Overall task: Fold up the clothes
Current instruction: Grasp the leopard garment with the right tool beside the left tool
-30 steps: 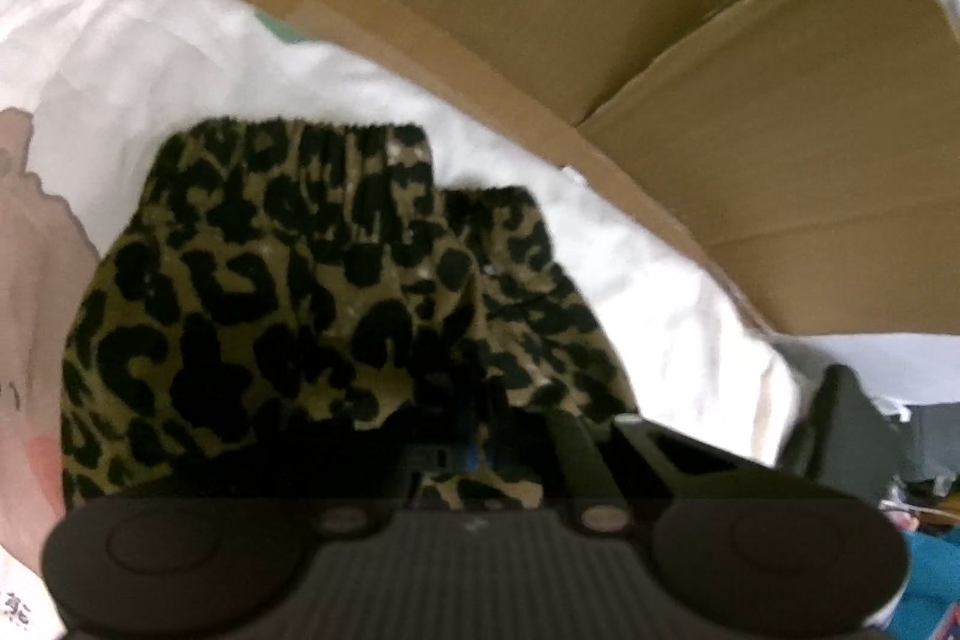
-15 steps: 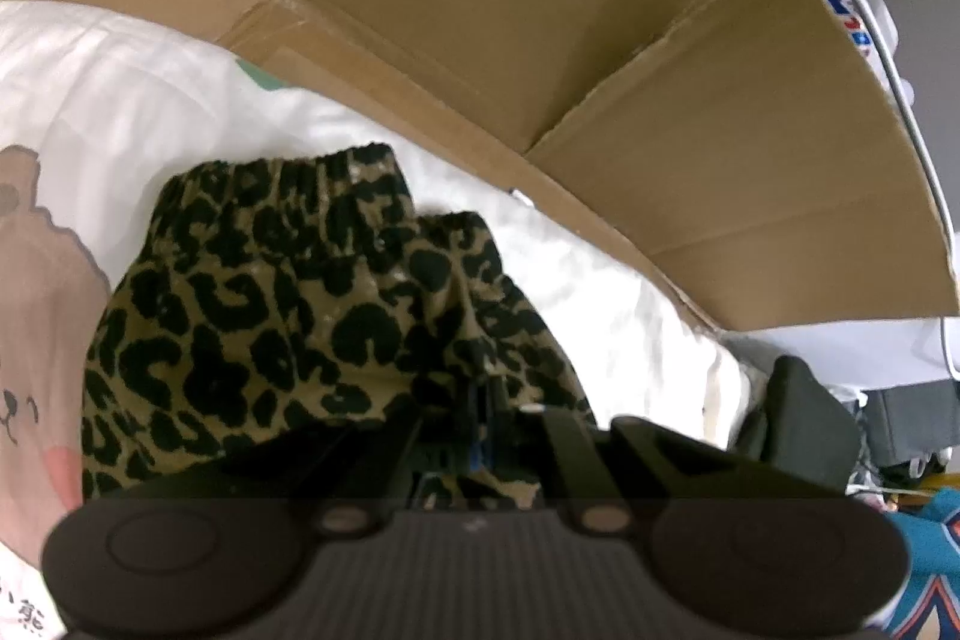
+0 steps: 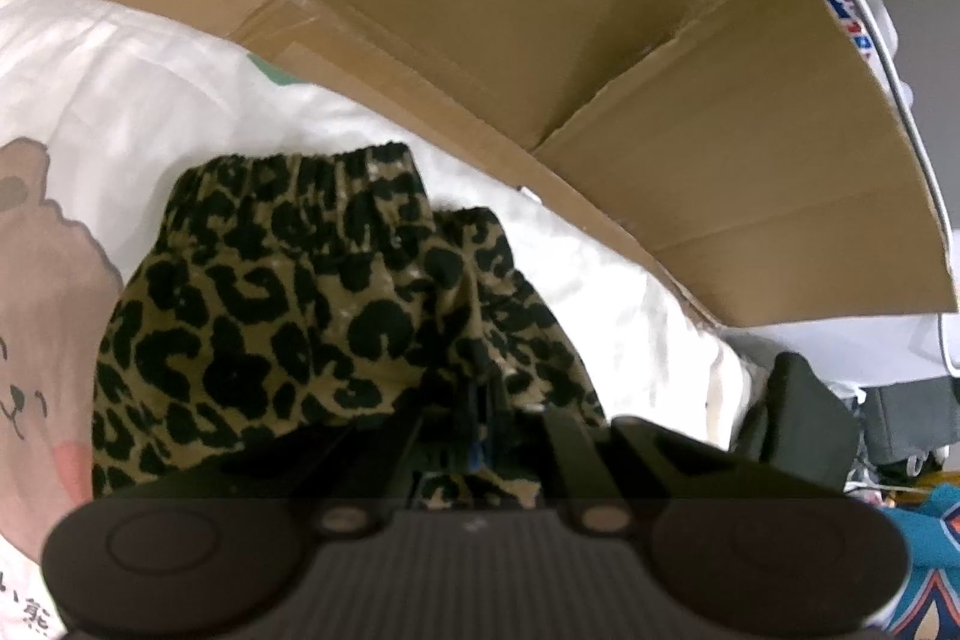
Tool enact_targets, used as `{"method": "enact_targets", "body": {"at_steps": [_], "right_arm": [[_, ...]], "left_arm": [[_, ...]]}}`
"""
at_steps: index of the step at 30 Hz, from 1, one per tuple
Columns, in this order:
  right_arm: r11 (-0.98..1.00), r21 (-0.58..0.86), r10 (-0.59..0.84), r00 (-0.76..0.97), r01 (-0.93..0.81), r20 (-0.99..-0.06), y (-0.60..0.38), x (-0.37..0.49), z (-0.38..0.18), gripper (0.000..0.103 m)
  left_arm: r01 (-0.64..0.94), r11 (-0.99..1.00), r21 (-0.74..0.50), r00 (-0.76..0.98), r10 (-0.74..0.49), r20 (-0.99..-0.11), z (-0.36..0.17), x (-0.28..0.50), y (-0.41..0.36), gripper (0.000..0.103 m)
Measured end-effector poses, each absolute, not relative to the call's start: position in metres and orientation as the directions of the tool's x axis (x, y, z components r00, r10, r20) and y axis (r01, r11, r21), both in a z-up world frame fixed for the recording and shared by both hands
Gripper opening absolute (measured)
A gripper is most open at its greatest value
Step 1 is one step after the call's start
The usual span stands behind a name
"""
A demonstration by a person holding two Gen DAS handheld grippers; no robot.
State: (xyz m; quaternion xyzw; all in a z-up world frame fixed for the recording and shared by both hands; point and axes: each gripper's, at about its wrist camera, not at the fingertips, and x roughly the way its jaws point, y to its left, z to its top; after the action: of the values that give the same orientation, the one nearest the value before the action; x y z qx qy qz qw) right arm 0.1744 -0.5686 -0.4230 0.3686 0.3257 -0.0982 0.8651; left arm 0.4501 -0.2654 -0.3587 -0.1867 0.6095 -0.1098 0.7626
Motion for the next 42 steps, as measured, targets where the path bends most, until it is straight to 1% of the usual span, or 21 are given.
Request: {"method": "enact_targets", "body": {"at_steps": [1,3,8,12,22,27,29,30,31,33,34,35,38,40,42], "right_arm": [[0.710,0.577,0.075,0.771,0.404,-0.632,-0.567,0.173,-0.423,0.003],[0.709,0.582,0.075,0.779,0.398,-0.623,-0.564,0.169,-0.421,0.002],[0.700,0.591,0.028,0.813,0.400,-0.582,-0.561,0.154,-0.400,0.001],[0.691,0.592,0.000,0.820,0.414,-0.572,-0.561,0.145,-0.392,0.001],[0.646,0.595,-0.019,0.789,0.479,-0.614,-0.578,0.140,-0.403,0.001],[0.645,0.574,-0.025,0.764,0.505,-0.645,-0.582,0.149,-0.415,0.001],[0.640,0.570,-0.023,0.754,0.516,-0.657,-0.583,0.151,-0.419,0.001],[0.639,0.568,-0.020,0.749,0.519,-0.662,-0.584,0.151,-0.421,0.001],[0.638,0.570,-0.018,0.749,0.519,-0.662,-0.584,0.151,-0.421,0.002],[0.624,0.586,-0.016,0.758,0.518,-0.653,-0.586,0.146,-0.419,0.003],[0.616,0.594,-0.015,0.762,0.517,-0.647,-0.588,0.144,-0.418,0.006],[0.606,0.603,-0.017,0.767,0.518,-0.641,-0.588,0.142,-0.416,0.006],[0.608,0.611,-0.003,0.772,0.506,-0.636,-0.586,0.141,-0.414,0.007],[0.615,0.609,0.004,0.771,0.501,-0.637,-0.583,0.143,-0.414,0.015],[0.620,0.605,0.008,0.768,0.499,-0.641,-0.581,0.145,-0.415,0.017]], "left_arm": [[-0.059,0.906,-0.420,0.235,-0.396,-0.888,-0.357,0.450,-0.265,0.002],[-0.057,0.905,-0.421,0.242,-0.397,-0.885,-0.353,0.449,-0.266,0.002],[-0.049,0.889,-0.455,0.269,-0.428,-0.863,-0.342,0.443,-0.271,0.001],[-0.052,0.876,-0.480,0.271,-0.450,-0.851,-0.347,0.444,-0.280,0.001],[-0.051,0.858,-0.511,0.252,-0.484,-0.838,-0.370,0.450,-0.317,0.001],[-0.014,0.872,-0.489,0.230,-0.473,-0.851,-0.399,0.458,-0.327,0.001],[-0.022,0.860,-0.509,0.206,-0.495,-0.844,-0.412,0.461,-0.324,0.005],[-0.029,0.851,-0.524,0.204,-0.508,-0.837,-0.412,0.462,-0.320,0.005],[-0.029,0.843,-0.537,0.210,-0.520,-0.828,-0.409,0.462,-0.317,0.009],[0.011,0.834,-0.551,0.235,-0.538,-0.810,-0.394,0.462,-0.310,0.020],[0.046,0.832,-0.553,0.244,-0.546,-0.801,-0.384,0.462,-0.307,0.032],[0.075,0.832,-0.550,0.248,-0.550,-0.797,-0.374,0.462,-0.304,0.039],[0.140,0.854,-0.501,0.272,-0.519,-0.810,-0.351,0.464,-0.290,0.038],[0.179,0.878,-0.444,0.300,-0.478,-0.825,-0.339,0.467,-0.282,0.038],[0.198,0.900,-0.388,0.312,-0.434,-0.845,-0.334,0.469,-0.275,0.038]]}}
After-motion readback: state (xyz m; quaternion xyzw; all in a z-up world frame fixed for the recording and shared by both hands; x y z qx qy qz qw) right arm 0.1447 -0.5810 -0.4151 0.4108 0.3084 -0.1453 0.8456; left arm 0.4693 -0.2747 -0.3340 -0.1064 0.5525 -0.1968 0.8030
